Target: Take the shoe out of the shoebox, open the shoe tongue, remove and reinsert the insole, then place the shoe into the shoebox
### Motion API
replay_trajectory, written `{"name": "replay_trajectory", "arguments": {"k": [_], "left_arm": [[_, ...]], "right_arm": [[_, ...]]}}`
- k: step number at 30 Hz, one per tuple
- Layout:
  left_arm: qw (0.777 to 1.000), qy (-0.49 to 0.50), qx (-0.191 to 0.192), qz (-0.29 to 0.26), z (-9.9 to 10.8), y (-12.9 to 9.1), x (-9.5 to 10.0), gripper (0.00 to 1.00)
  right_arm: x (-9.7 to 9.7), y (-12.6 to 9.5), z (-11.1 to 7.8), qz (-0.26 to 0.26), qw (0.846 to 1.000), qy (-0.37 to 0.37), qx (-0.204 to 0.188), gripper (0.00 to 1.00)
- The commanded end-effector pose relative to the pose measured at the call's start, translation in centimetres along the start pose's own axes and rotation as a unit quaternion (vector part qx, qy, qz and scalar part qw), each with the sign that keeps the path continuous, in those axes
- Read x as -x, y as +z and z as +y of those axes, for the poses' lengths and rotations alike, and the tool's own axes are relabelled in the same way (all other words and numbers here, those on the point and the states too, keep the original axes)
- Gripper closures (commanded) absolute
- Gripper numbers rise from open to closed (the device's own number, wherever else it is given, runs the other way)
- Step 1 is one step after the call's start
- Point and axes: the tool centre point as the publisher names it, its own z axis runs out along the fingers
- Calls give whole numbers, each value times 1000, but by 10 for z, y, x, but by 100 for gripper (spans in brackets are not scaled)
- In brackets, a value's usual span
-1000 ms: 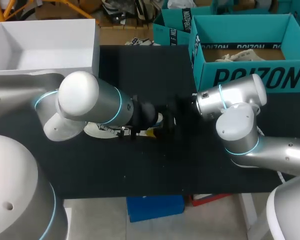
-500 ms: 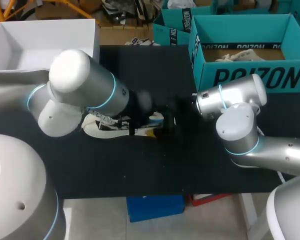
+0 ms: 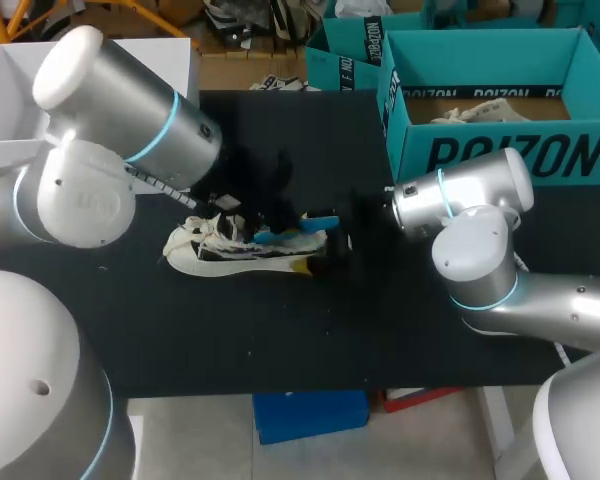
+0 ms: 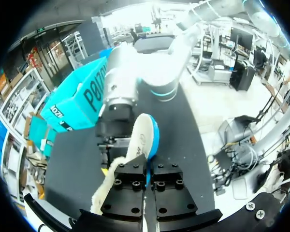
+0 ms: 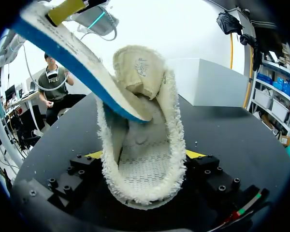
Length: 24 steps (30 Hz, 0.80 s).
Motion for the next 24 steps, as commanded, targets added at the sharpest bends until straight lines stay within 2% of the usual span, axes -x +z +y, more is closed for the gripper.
{"name": "replay_trajectory", "arguments": {"k": [1, 3, 6, 7, 11, 15, 18, 24], "left_arm": [[997, -1, -51, 50, -13, -59, -6, 100], [995, -13, -70, 64, -23, -70, -7, 100], [987, -31, -111, 111, -36, -84, -8, 100], [980, -42, -135, 139, -41, -90, -9, 100], [961, -61, -181, 198, -56, -106, -11, 100], [944, -69, -223, 231, -72, -128, -15, 100], [934, -61, -241, 256, -83, -143, -19, 100], [934, -61, -241, 256, -83, -143, -19, 100]], "right_arm": [[2, 1, -3, 0, 1000, 0, 0, 100], [2, 1, -3, 0, 1000, 0, 0, 100], [2, 1, -3, 0, 1000, 0, 0, 100], [2, 1, -3, 0, 1000, 0, 0, 100], [2, 1, -3, 0, 1000, 0, 0, 100], [2, 1, -3, 0, 1000, 0, 0, 100], [2, 1, -3, 0, 1000, 0, 0, 100], [2, 1, -3, 0, 1000, 0, 0, 100]]}}
